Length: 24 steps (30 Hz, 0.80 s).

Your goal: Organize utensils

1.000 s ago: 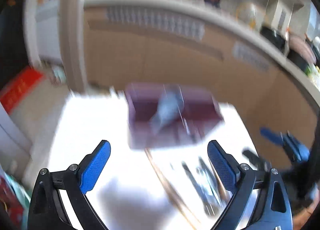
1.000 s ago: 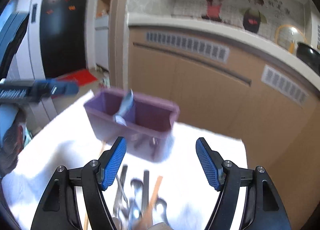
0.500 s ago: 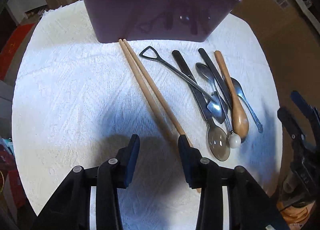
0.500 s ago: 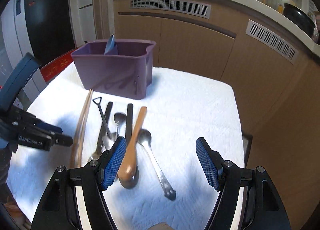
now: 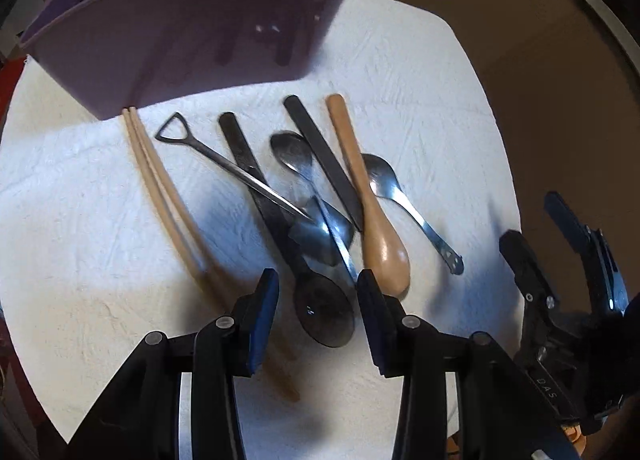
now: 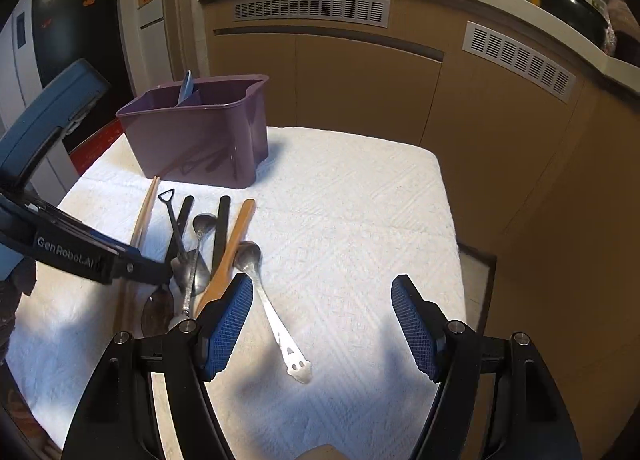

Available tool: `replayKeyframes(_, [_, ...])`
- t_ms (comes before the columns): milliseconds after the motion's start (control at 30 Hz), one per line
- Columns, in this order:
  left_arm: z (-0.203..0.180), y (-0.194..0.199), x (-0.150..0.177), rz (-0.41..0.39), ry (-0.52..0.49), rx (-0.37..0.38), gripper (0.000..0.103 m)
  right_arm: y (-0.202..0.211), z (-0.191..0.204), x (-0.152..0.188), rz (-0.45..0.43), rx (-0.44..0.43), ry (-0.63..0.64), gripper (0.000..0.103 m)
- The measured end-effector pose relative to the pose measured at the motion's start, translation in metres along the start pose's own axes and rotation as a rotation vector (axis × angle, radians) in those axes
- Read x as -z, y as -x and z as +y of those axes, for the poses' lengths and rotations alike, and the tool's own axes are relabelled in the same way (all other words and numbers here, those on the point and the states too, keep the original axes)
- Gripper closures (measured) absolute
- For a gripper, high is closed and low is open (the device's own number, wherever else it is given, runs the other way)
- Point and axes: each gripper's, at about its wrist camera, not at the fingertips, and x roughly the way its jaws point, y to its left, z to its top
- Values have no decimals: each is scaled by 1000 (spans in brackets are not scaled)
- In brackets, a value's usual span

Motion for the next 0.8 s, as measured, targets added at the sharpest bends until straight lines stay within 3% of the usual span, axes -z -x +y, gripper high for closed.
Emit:
replayKeyframes(233, [-50,-14,-13,-15,-56,16,63,-3,-25,5,-8,43,-57,31])
replayKeyframes(433, [-75,-40,-23,2,-114,-65,63,3,-52,10,-34,93,-134,31])
replayKeyframes(567, [-89,-64,-15,56,-175,-117,65,7,-75,11,-42,91,-229,31])
replayKeyframes(633, [-101,-66,-9,15,-249,-172,67,6,-81,11,-41,99,-244,31])
replayKeyframes(767, [-105,-56,1,-47,-297,-162,74,6,-81,11,-36,99,-251,31])
replayKeyframes(800, [-104,-49,6,-78,-317,-170,80,6,-80,11,-35,95,-249,31])
